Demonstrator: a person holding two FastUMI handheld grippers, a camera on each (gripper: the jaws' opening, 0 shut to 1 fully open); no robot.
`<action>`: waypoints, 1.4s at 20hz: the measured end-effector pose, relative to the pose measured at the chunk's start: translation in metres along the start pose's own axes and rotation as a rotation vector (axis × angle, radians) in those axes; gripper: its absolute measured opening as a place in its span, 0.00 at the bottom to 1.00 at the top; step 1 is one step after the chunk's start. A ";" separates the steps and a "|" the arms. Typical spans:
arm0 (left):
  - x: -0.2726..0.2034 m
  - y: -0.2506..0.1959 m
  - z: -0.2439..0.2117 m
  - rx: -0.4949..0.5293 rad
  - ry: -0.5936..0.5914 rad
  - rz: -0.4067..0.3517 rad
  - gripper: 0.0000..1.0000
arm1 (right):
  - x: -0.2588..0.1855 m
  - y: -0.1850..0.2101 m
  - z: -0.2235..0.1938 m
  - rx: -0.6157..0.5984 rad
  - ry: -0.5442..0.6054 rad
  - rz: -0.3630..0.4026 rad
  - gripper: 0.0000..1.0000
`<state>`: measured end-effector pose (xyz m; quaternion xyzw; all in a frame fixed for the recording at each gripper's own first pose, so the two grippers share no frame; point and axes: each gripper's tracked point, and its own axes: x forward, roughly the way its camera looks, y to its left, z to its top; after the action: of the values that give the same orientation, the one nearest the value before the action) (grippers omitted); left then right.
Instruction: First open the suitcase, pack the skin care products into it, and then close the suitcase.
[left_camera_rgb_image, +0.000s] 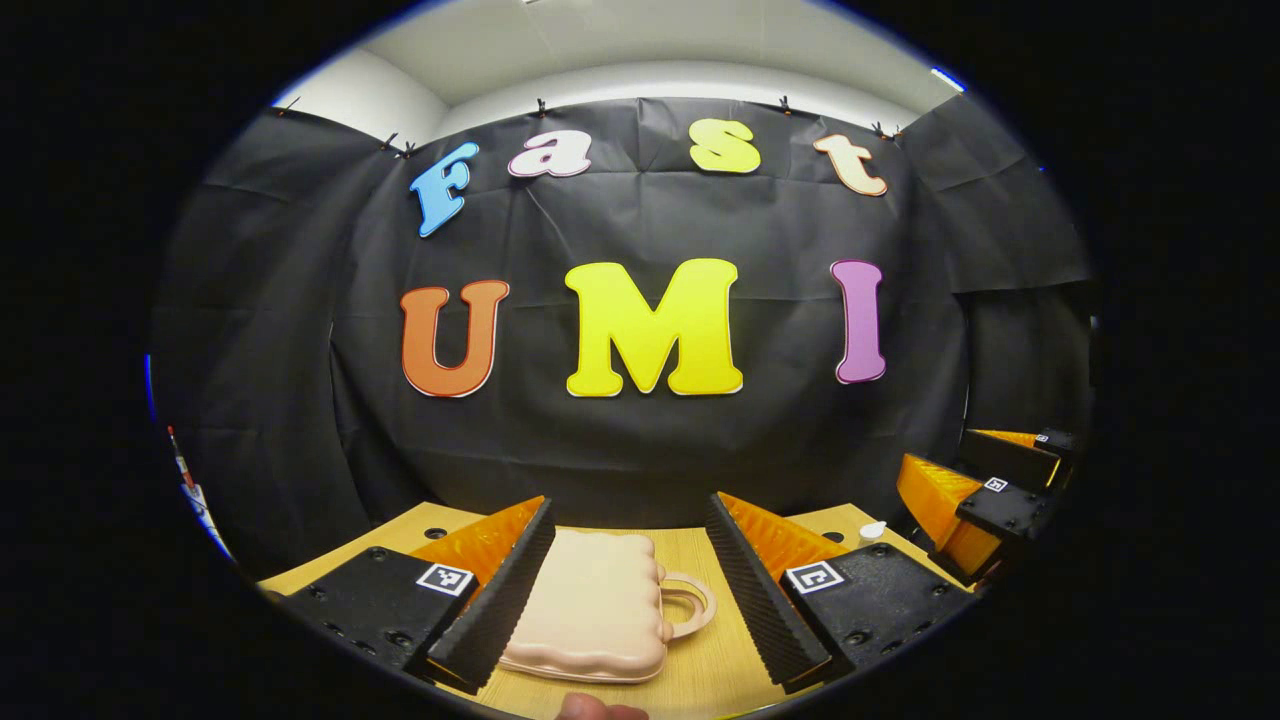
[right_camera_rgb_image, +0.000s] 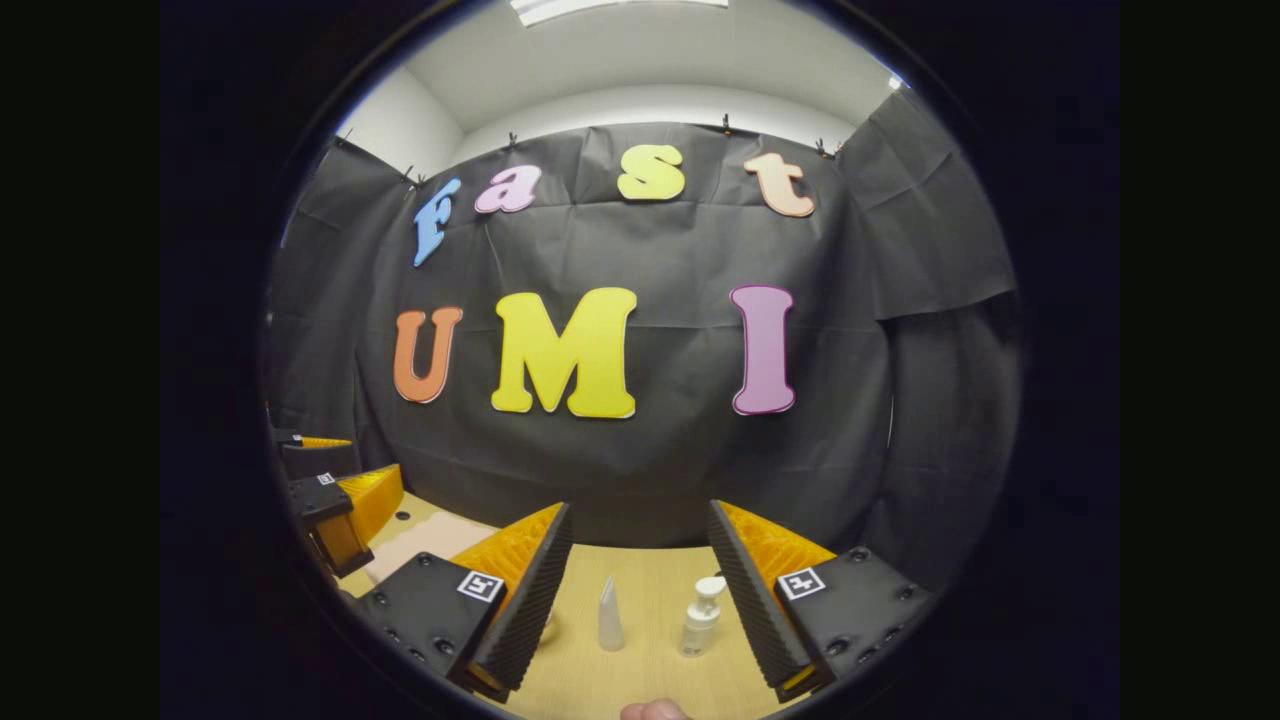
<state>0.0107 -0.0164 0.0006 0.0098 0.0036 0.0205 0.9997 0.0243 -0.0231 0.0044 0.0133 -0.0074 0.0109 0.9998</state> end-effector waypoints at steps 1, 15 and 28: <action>0.002 0.000 0.000 0.003 0.001 0.000 0.97 | 0.002 -0.002 0.001 0.002 0.000 -0.003 0.81; 0.009 -0.036 -0.036 0.071 0.053 -0.084 0.98 | 0.009 -0.049 -0.017 -0.024 0.042 -0.054 0.81; 0.059 -0.063 -0.206 0.701 0.424 -0.296 0.98 | -0.010 -0.157 -0.070 -0.059 0.151 -0.187 0.80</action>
<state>0.0706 -0.0731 -0.2065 0.3434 0.2169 -0.1237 0.9054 0.0186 -0.1782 -0.0699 -0.0163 0.0689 -0.0815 0.9942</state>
